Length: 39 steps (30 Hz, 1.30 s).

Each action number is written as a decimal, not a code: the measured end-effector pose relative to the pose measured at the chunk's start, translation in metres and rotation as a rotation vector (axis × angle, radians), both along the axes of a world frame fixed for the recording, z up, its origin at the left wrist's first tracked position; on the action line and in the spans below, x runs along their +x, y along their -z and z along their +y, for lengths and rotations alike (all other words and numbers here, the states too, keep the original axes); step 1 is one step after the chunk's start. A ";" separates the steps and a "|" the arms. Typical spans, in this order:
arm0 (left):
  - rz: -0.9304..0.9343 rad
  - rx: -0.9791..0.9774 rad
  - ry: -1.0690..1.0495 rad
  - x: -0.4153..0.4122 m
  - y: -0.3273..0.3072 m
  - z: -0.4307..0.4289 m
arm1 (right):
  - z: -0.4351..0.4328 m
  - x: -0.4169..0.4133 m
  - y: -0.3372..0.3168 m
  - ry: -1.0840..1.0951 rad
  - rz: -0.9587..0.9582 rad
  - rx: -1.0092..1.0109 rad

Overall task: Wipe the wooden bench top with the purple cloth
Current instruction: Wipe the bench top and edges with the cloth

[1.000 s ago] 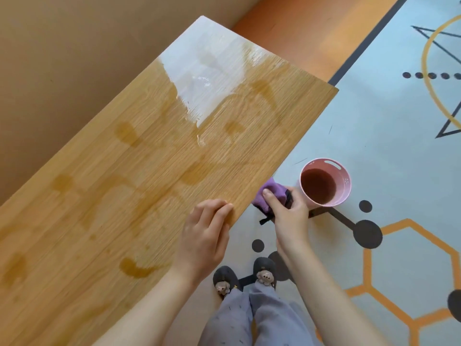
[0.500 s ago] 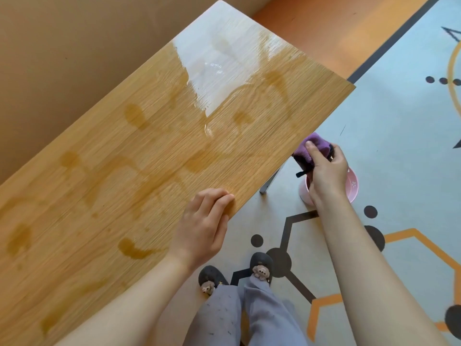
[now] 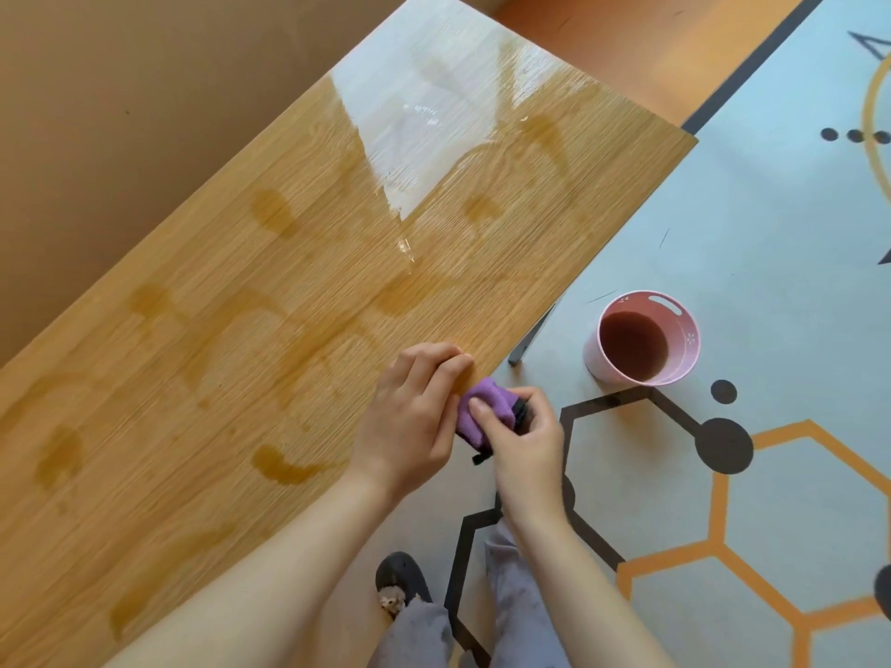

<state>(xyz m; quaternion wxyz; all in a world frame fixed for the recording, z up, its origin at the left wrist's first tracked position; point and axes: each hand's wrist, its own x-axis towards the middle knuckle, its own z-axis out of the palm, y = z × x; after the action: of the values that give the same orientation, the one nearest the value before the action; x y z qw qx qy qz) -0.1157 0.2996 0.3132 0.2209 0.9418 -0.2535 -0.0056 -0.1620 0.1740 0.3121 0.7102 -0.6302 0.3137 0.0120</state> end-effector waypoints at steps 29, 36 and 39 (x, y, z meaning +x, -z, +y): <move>-0.135 0.110 -0.014 -0.114 0.004 0.135 | 0.070 -0.042 0.001 0.146 -0.066 -0.116; -0.147 0.139 -0.010 -0.115 0.004 0.134 | 0.010 0.014 0.001 0.288 -0.079 -0.113; -0.131 0.129 -0.013 -0.116 0.005 0.134 | 0.027 0.000 0.000 0.282 -0.078 -0.132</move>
<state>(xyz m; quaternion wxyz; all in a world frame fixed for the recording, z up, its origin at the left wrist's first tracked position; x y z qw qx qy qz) -0.2312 0.4335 0.3085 0.1426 0.9540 -0.2605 0.0411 -0.1616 0.2014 0.3117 0.6736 -0.6250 0.3713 -0.1333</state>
